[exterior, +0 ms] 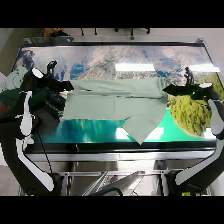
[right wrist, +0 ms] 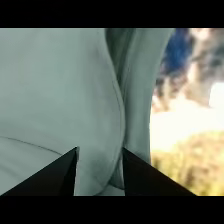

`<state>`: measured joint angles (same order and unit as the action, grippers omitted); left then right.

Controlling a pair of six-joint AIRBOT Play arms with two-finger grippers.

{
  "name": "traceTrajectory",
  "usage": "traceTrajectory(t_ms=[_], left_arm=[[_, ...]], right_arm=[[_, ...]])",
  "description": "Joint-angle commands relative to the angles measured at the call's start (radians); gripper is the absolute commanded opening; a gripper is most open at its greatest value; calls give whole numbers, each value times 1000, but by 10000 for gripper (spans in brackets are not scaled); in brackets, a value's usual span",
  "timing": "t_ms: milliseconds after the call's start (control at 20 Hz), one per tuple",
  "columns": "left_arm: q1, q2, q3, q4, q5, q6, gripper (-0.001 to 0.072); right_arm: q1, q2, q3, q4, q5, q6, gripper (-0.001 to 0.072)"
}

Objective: Fold the shirts.

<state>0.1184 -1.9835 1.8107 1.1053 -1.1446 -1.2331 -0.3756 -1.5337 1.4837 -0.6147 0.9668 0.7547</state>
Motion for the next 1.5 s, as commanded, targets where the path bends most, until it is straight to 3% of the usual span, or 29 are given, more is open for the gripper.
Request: traceTrajectory(t_ms=[0,150,250,500,550,600,650,700,750,850,950,1100,1350,1450], left_arm=[[57,71,-1,0,-179,-69,701],[102,113,-95,0,-323,-90,700],[121,149,-252,-1,-283,-92,700],[106,166,-457,-63,-157,-47,700],[95,166,-469,-78,-125,-43,700],[87,166,-471,-80,-99,-42,699],[75,166,-470,-90,-87,-42,648],[68,166,-470,-108,-88,-39,518],[61,166,-470,-121,-97,-35,441],[46,166,-470,-135,-132,-22,420],[40,166,-470,-139,-173,-4,26],[45,166,-470,-138,-212,-3,16],[59,166,-470,-138,-229,-6,15],[61,167,-470,-138,-229,-6,15]], right_arm=[[-48,129,-1,-25,67,80,477],[-136,210,-39,-77,202,179,494],[-194,256,-151,-79,277,206,383],[-277,403,-540,-90,286,218,383],[-276,423,-603,-90,257,218,414],[-272,434,-655,-89,231,218,507],[-266,436,-702,-89,216,217,514],[-256,436,-738,-89,208,213,514],[-241,436,-764,-89,199,211,514],[-192,433,-793,-89,159,206,513],[-121,425,-794,-80,107,203,513],[-15,404,-794,-36,62,203,513],[116,402,-794,-29,134,230,489],[136,402,-794,-29,136,229,360]])
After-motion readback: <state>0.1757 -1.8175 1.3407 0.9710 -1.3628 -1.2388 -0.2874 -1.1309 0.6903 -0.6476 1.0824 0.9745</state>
